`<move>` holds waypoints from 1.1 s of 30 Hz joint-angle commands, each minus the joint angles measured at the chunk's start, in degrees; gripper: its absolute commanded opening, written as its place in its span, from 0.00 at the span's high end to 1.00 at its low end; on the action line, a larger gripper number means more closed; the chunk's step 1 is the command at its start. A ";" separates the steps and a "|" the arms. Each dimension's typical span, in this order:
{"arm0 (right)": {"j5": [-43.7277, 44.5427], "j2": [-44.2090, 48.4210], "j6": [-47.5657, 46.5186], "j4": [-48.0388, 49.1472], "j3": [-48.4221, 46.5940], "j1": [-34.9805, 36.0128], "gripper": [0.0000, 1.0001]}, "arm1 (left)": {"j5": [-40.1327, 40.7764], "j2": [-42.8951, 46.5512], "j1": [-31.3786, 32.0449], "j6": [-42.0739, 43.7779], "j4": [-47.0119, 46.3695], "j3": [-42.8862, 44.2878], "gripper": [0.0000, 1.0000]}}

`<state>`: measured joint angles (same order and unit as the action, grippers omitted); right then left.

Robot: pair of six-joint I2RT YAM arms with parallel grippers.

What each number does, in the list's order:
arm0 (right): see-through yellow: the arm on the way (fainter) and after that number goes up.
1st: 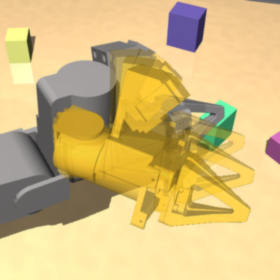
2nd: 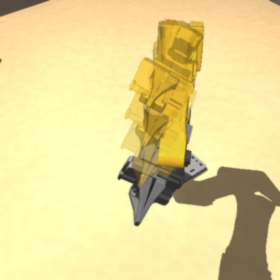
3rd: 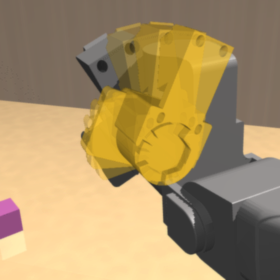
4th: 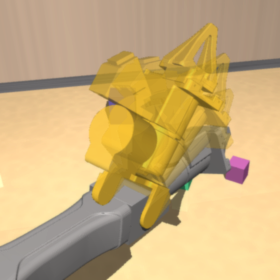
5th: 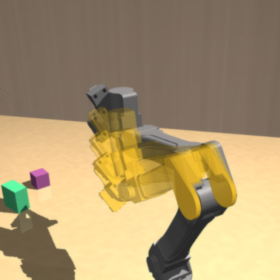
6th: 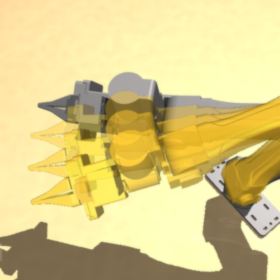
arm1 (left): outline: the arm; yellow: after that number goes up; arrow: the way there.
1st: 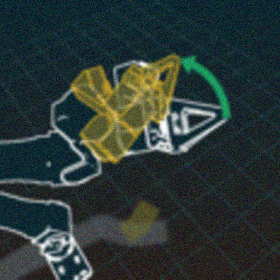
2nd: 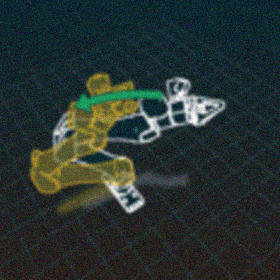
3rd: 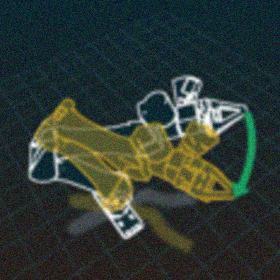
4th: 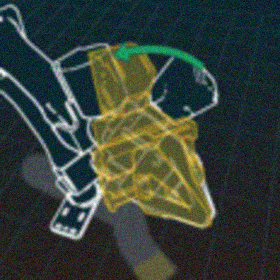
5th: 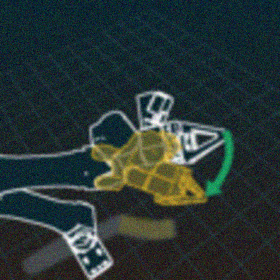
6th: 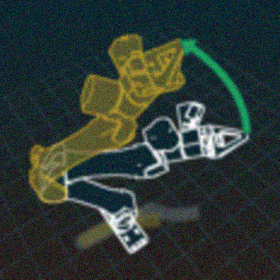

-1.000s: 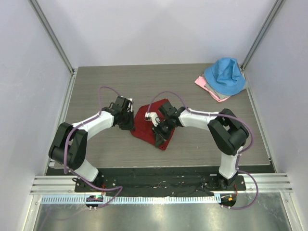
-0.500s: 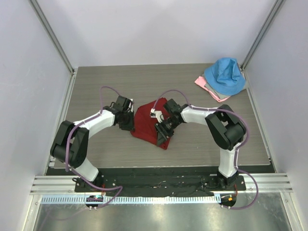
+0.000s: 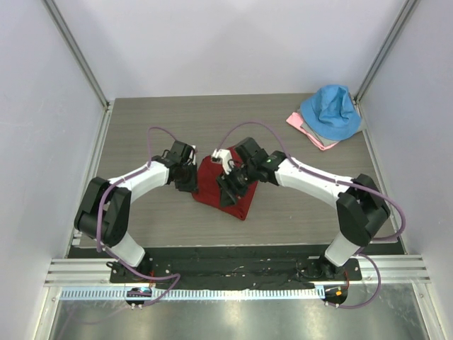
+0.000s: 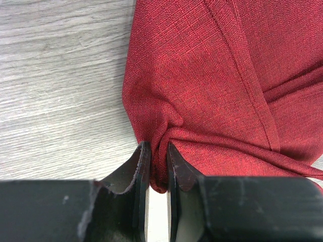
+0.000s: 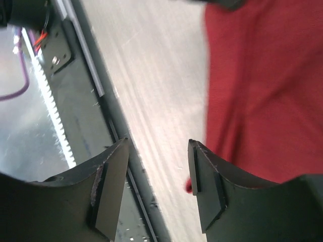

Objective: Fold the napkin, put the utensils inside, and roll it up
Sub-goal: Roll the napkin with the utensil

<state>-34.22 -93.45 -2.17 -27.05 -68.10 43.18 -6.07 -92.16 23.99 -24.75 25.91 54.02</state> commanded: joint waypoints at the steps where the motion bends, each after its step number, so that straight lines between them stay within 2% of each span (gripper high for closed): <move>1: -2.78 -3.66 1.73 -1.25 1.21 2.08 0.43 | 0.53 -0.48 -0.26 1.46 0.90 1.62 1.00; 5: -4.63 -5.42 1.04 -2.74 2.70 2.09 0.46 | 0.44 -0.56 -0.26 1.37 0.98 1.70 1.00; 15: -0.68 -8.42 -1.69 -7.49 2.97 -1.43 0.50 | 0.70 -0.21 -0.26 1.46 1.25 1.70 1.00; 27: 2.66 -13.78 -2.40 -6.09 4.90 -3.89 0.52 | -0.52 -1.09 -0.26 1.11 1.68 2.14 1.00; 29: 2.93 -13.08 -2.13 -6.00 4.38 -3.81 0.53 | -0.88 -1.44 -0.26 0.67 2.65 2.67 1.00; 33: 8.43 -3.88 -0.64 -4.16 3.50 -3.45 0.51 | -1.67 -2.06 -0.26 -0.12 4.67 4.16 1.00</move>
<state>-34.04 -105.01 -3.03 -33.17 -63.66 39.27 -6.66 -93.21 23.99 -24.84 27.64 55.48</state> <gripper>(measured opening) 0.474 0.186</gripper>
